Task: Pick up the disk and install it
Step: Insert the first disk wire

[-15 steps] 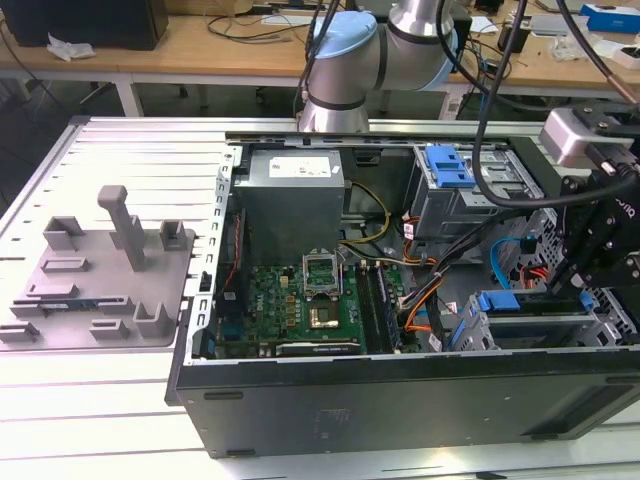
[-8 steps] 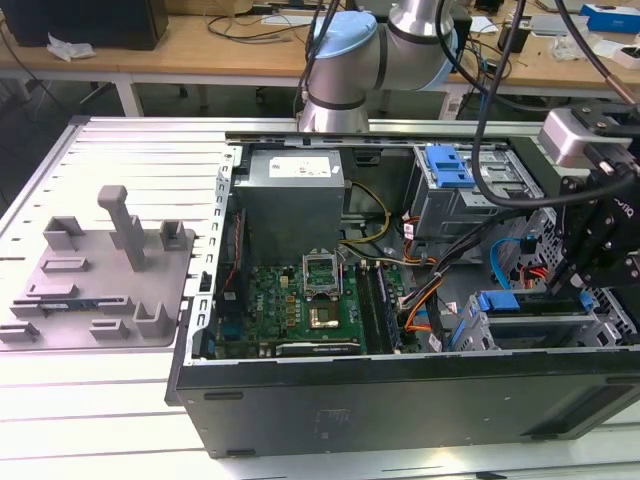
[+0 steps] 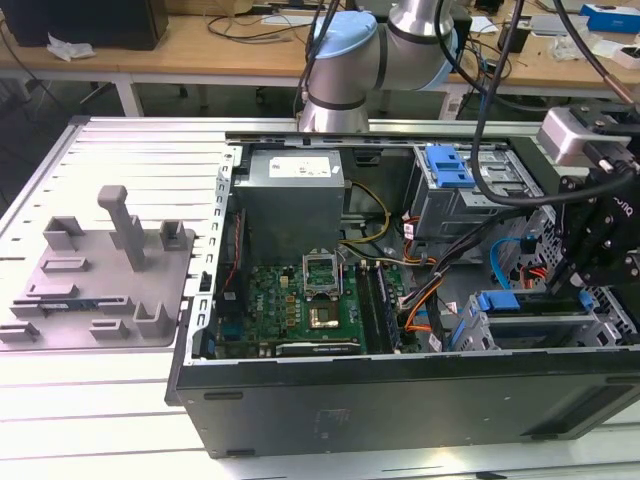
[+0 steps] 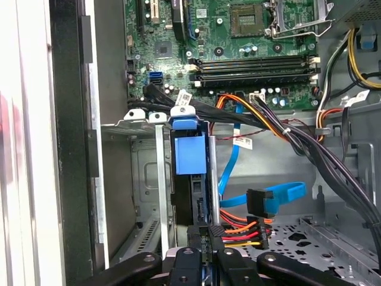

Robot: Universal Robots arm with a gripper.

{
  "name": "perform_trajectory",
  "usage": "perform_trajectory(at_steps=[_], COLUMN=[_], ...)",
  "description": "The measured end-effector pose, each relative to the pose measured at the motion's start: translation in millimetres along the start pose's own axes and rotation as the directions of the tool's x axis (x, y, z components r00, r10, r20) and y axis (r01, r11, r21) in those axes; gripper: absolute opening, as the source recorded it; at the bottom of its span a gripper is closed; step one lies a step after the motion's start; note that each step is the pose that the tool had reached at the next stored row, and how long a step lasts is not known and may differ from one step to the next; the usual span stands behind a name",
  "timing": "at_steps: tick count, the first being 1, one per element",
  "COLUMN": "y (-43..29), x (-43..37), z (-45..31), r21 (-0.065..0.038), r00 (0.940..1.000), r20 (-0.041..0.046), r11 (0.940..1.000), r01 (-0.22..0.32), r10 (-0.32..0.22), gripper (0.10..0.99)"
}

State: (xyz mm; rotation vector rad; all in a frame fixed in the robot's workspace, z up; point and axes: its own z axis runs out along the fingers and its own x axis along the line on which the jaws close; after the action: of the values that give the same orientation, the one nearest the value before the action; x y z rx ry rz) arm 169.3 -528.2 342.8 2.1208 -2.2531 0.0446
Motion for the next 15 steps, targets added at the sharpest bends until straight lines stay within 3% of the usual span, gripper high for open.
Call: perform_trajectory(at_steps=[4,15], y=[0.4,0.8], x=[-1.0,-4.5], z=[-6.7,-8.0], r21=[0.001,0.002], r00=[0.9999,0.9998], r20=[-0.0168,-0.0199], r11=[1.0000,1.0000], r01=[0.004,0.008], r10=[-0.004,-0.008], gripper=[0.165,0.165])
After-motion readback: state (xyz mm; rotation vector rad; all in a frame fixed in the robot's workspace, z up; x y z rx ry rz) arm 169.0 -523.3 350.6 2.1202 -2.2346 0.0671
